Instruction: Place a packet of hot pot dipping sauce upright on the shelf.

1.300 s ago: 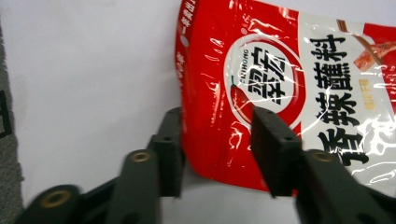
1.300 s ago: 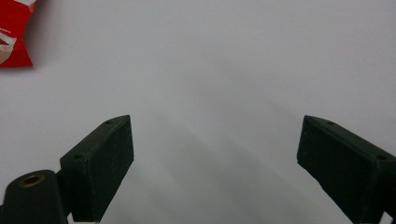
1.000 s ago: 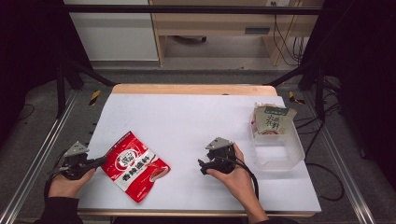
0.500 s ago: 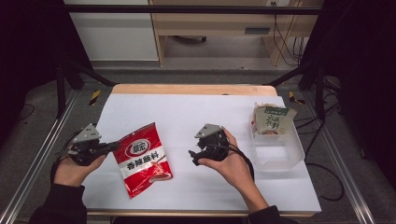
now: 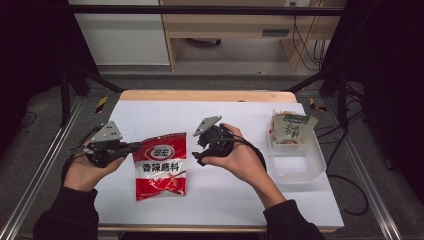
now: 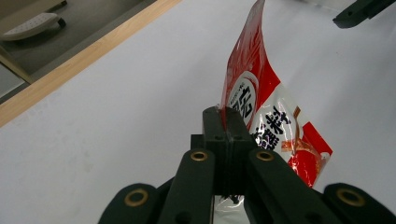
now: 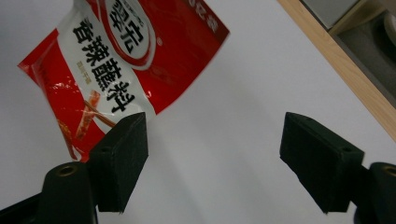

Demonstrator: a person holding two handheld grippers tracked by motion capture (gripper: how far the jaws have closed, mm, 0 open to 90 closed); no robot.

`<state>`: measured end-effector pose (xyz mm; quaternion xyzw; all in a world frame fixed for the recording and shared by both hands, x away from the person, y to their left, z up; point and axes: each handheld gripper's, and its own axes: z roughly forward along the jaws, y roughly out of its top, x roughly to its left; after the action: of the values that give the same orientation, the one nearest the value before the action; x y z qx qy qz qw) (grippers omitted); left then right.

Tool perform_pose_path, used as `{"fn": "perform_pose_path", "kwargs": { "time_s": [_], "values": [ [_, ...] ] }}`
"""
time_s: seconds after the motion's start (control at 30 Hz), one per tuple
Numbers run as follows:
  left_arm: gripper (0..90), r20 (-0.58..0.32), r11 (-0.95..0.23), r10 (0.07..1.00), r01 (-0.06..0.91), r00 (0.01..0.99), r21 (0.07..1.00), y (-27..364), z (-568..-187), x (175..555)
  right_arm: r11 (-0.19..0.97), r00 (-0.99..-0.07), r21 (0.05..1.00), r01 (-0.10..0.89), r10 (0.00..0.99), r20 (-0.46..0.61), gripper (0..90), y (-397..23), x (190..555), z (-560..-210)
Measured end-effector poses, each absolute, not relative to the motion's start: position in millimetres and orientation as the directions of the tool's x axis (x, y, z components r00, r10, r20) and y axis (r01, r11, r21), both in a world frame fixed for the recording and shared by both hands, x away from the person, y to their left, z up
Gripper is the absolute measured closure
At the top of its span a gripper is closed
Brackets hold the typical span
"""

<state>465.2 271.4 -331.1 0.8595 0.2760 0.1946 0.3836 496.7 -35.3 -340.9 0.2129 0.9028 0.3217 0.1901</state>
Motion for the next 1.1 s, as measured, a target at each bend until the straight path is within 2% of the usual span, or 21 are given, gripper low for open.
{"fn": "perform_pose_path", "kwargs": {
  "time_s": [0.27, 0.37, 0.4, 0.43, 0.47, 0.53, 0.6, 0.7, 0.83, 1.1],
  "values": [
    [90.0, 0.148, -0.583, 0.592, 0.293, 0.792, 0.758, 258.7, -322.4, 465.2, 0.737, -0.883, 0.636, 0.229, 0.432, -0.183, 24.9, -14.3, 511.5, -333.1],
    [90.0, 0.149, -0.582, 0.588, 0.288, 0.795, 0.761, 256.3, -319.9, 465.0, 0.755, -0.899, 0.619, 0.219, 0.403, -0.174, 27.8, -6.0, 515.8, -335.0],
    [90.0, 0.150, -0.582, 0.587, 0.286, 0.796, 0.761, 255.7, -319.0, 464.8, 0.760, -0.909, 0.614, 0.211, 0.383, -0.162, 32.0, -1.0, 517.7, -335.3],
    [90.0, 0.151, -0.583, 0.583, 0.282, 0.798, 0.762, 255.1, -318.2, 464.7, 0.760, -0.909, 0.614, 0.211, 0.383, -0.162, 32.0, -1.0, 517.7, -335.3],
    [90.0, 0.150, -0.579, 0.582, 0.278, 0.799, 0.766, 254.2, -317.1, 464.1, 0.772, -0.921, 0.604, 0.198, 0.357, -0.154, 37.4, 3.5, 519.0, -335.1],
    [90.0, 0.154, -0.582, 0.581, 0.276, 0.799, 0.765, 254.0, -316.7, 464.2, 0.776, -0.925, 0.599, 0.197, 0.350, -0.149, 40.4, 5.4, 519.4, -334.6],
    [90.0, 0.154, -0.584, 0.579, 0.275, 0.801, 0.764, 254.0, -316.5, 464.1, 0.779, -0.937, 0.598, 0.191, 0.325, -0.124, 52.3, 9.4, 519.2, -333.3],
    [90.0, 0.155, -0.583, 0.580, 0.275, 0.800, 0.764, 254.2, -316.3, 463.9, 0.791, -0.945, 0.585, 0.180, 0.304, -0.121, 57.1, 11.6, 518.5, -333.7],
    [90.0, 0.153, -0.583, 0.579, 0.276, 0.801, 0.764, 255.3, -316.6, 463.7, 0.798, -0.947, 0.577, 0.175, 0.297, -0.123, 70.3, 12.7, 520.8, -334.6],
    [90.0, 0.150, -0.583, 0.578, 0.277, 0.802, 0.764, 255.7, -317.4, 464.3, 0.809, -0.959, 0.564, 0.164, 0.265, -0.101, 81.3, 11.9, 522.2, -335.5]
  ]
}}
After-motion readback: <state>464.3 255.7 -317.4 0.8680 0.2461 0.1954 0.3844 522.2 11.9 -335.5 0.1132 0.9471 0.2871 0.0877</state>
